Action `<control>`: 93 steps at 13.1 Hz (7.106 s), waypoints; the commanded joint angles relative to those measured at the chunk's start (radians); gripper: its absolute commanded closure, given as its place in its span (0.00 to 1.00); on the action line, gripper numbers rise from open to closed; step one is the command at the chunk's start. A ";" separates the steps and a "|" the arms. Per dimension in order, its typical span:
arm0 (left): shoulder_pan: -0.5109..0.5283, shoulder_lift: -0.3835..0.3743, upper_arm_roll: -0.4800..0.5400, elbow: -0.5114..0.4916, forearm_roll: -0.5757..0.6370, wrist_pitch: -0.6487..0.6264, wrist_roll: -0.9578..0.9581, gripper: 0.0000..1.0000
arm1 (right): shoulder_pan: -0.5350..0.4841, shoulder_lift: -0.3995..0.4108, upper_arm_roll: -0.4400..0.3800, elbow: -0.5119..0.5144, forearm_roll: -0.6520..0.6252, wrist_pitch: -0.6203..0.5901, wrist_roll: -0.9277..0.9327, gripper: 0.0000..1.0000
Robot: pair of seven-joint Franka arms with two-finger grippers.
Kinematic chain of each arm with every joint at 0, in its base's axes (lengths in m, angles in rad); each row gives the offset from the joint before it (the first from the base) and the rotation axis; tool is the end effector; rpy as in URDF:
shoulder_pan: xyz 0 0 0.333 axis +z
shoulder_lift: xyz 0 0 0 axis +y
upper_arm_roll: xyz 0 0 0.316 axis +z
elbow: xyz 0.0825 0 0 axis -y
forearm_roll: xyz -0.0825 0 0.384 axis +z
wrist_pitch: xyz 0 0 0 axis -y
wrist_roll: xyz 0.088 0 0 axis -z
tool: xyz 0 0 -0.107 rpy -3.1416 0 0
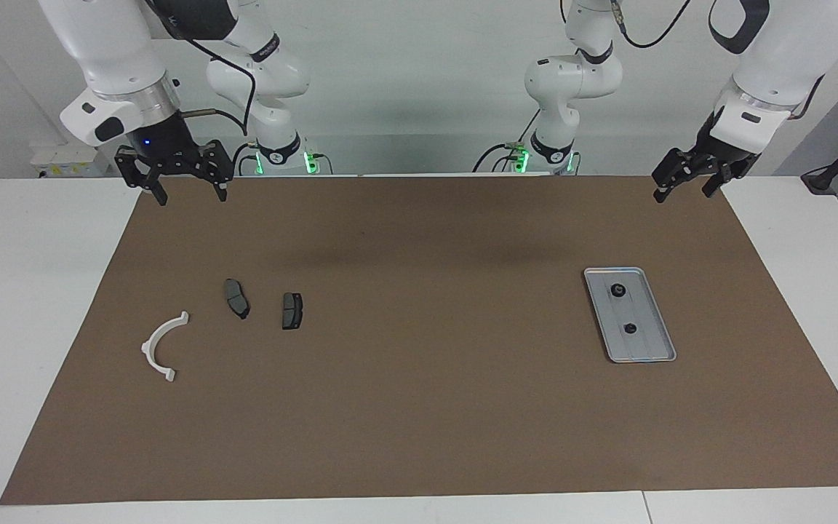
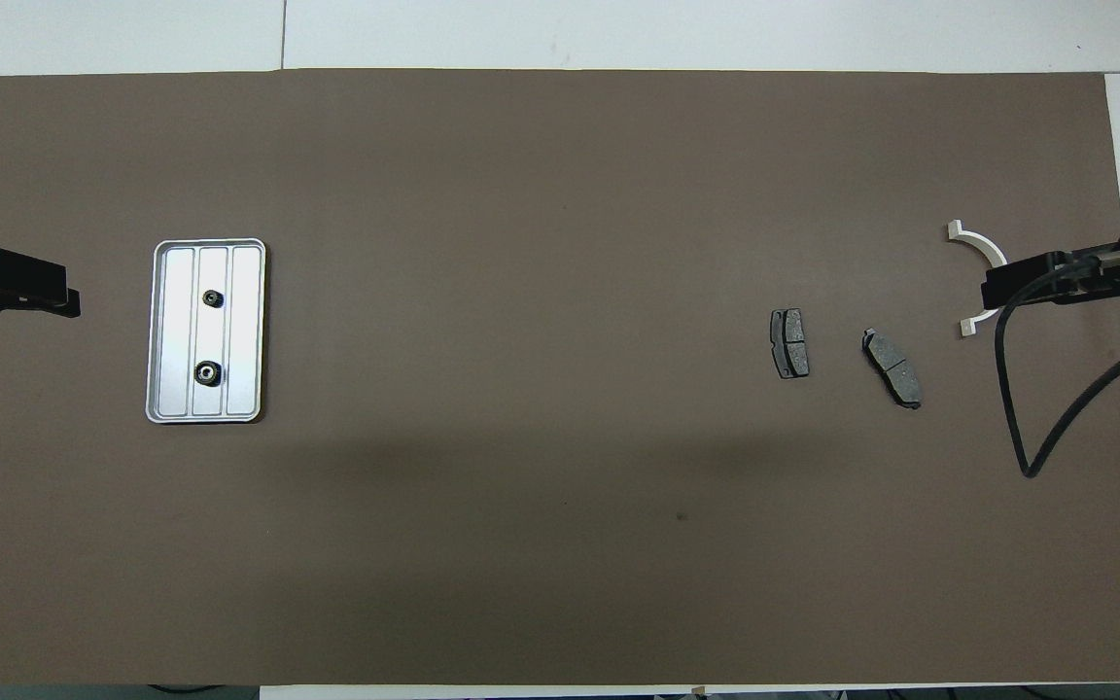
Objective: Place bearing gear from tray to pile
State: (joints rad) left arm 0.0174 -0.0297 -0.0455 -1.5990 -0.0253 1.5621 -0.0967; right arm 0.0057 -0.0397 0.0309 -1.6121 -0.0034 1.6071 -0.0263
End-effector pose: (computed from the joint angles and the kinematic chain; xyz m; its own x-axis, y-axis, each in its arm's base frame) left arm 0.5439 -0.0184 0.6268 0.9976 0.0683 -0.0095 0.0685 -0.9974 0.0231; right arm 0.5453 0.0200 0.6300 0.9974 0.0630 0.0345 0.0628 -0.9980 0.0055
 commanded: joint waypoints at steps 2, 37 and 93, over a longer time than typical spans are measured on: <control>-0.001 -0.010 0.009 0.001 -0.008 -0.016 0.017 0.00 | -0.007 -0.017 0.003 -0.019 0.003 0.004 -0.009 0.00; 0.021 0.180 0.013 -0.631 0.008 0.788 0.066 0.41 | -0.010 -0.032 0.003 -0.045 0.005 0.004 -0.024 0.00; -0.431 0.286 0.018 -0.249 0.042 0.520 -0.662 0.00 | 0.236 0.080 0.003 -0.367 0.020 0.521 0.500 0.00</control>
State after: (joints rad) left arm -0.5093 0.3665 -0.0200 -1.7807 0.0066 2.1530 -0.9221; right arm 0.2139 0.0451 0.0360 -1.9788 0.0062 2.1134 0.4174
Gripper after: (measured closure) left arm 0.000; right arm 0.000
